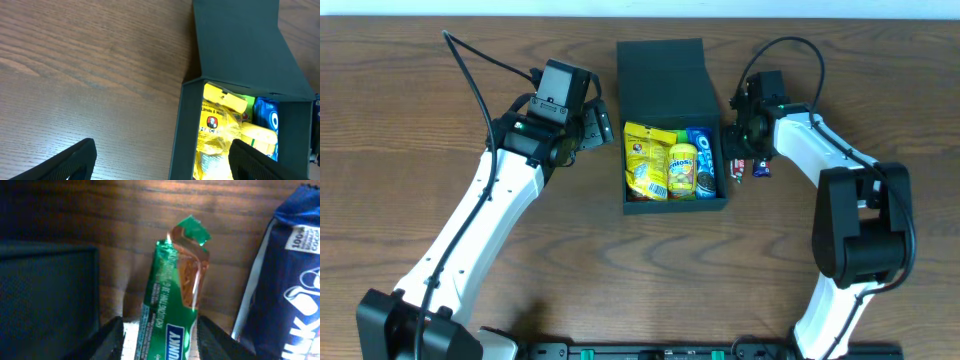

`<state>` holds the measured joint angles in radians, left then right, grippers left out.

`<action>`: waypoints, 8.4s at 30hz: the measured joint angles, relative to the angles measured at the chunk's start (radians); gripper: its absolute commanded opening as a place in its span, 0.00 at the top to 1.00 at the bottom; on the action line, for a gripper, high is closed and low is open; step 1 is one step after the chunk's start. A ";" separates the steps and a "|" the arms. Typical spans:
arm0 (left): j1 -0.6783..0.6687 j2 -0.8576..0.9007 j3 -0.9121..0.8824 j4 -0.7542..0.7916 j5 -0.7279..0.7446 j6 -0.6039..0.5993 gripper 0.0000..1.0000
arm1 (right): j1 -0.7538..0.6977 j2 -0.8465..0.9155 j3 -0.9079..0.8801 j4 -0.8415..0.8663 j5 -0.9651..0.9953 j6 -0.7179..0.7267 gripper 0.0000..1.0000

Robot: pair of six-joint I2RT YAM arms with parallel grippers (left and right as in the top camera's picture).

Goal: Pack container

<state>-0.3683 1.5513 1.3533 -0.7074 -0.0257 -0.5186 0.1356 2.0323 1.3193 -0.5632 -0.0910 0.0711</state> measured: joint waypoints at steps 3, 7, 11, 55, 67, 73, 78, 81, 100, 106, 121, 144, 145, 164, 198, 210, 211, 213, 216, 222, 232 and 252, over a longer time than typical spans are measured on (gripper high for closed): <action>0.000 0.000 0.000 0.000 0.000 0.000 0.14 | 0.000 0.002 0.000 -0.001 0.007 0.003 0.67; 0.000 0.000 0.000 0.000 0.000 0.000 0.14 | 0.000 0.002 0.008 -0.035 0.012 0.001 0.79; 0.000 0.000 0.000 0.000 0.000 0.000 0.14 | 0.000 0.008 0.089 -0.196 0.013 0.006 0.92; 0.000 0.000 0.000 -0.023 0.000 0.000 0.13 | -0.006 -0.173 0.207 -0.299 0.232 0.187 0.25; 0.000 0.000 0.000 -0.024 0.000 0.000 0.13 | -0.051 0.088 0.211 -0.240 0.173 0.137 0.37; 0.000 0.000 0.000 -0.026 0.000 0.000 0.12 | -0.052 0.116 0.212 -0.233 0.158 0.126 0.55; 0.000 0.000 0.000 -0.026 0.000 0.000 0.12 | -0.052 0.119 0.212 -0.223 0.119 0.125 0.74; 0.000 0.000 0.000 -0.026 0.000 0.000 0.12 | -0.053 0.119 0.214 -0.225 0.108 0.123 0.81; 0.000 0.000 0.000 -0.033 0.000 0.000 0.12 | 0.072 -0.135 0.406 -0.514 -0.065 0.160 0.95; 0.000 0.000 0.000 -0.053 0.000 0.000 0.13 | 0.152 -0.124 0.284 -0.417 -0.094 0.190 0.88; 0.000 0.002 0.000 -0.053 -0.011 0.008 0.57 | 0.137 -0.122 0.217 -0.354 -0.097 0.231 0.89; 0.000 0.373 0.000 0.048 0.179 -0.009 0.94 | 0.028 -0.122 -0.066 -0.282 -0.229 0.233 0.98; 0.000 0.373 0.000 0.049 0.180 -0.009 0.94 | 0.038 -0.122 -0.066 -0.282 -0.230 0.233 0.99; 0.172 0.411 0.000 0.407 0.372 -0.038 0.94 | -0.039 -0.121 -0.066 0.124 -0.289 0.288 0.99; 0.214 0.764 0.417 0.483 0.849 0.005 0.94 | -0.132 0.171 0.242 0.364 -0.806 0.228 0.98; 0.195 0.467 0.423 0.061 0.842 0.318 0.94 | -0.103 -0.143 0.251 -0.063 -0.721 -0.040 0.99; 0.194 0.430 0.428 0.015 0.835 0.350 0.94 | -0.099 -0.176 0.253 -0.106 -0.710 -0.060 0.98; 0.193 0.371 0.431 -0.072 0.813 0.414 0.94 | -0.097 -0.229 0.254 -0.181 -0.684 -0.095 0.99; 0.183 0.294 0.431 -0.160 0.746 0.473 0.94 | -0.093 -0.307 0.254 -0.262 -0.602 -0.124 0.99; 0.163 0.141 0.431 -0.296 0.639 0.520 0.94 | -0.082 -0.489 0.254 -0.420 -0.432 -0.149 0.99; 0.158 -0.544 -0.167 -0.103 0.481 0.470 0.94 | -0.079 -1.005 -0.181 -0.313 -0.373 -0.114 0.99; 0.157 -1.154 -0.784 -0.076 0.369 0.208 0.05 | -0.079 -1.611 -0.760 -0.240 -0.406 0.200 0.01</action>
<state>-0.2115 0.3969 0.5697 -0.7830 0.3435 -0.3111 0.0566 0.4213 0.5598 -0.8036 -0.4973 0.2714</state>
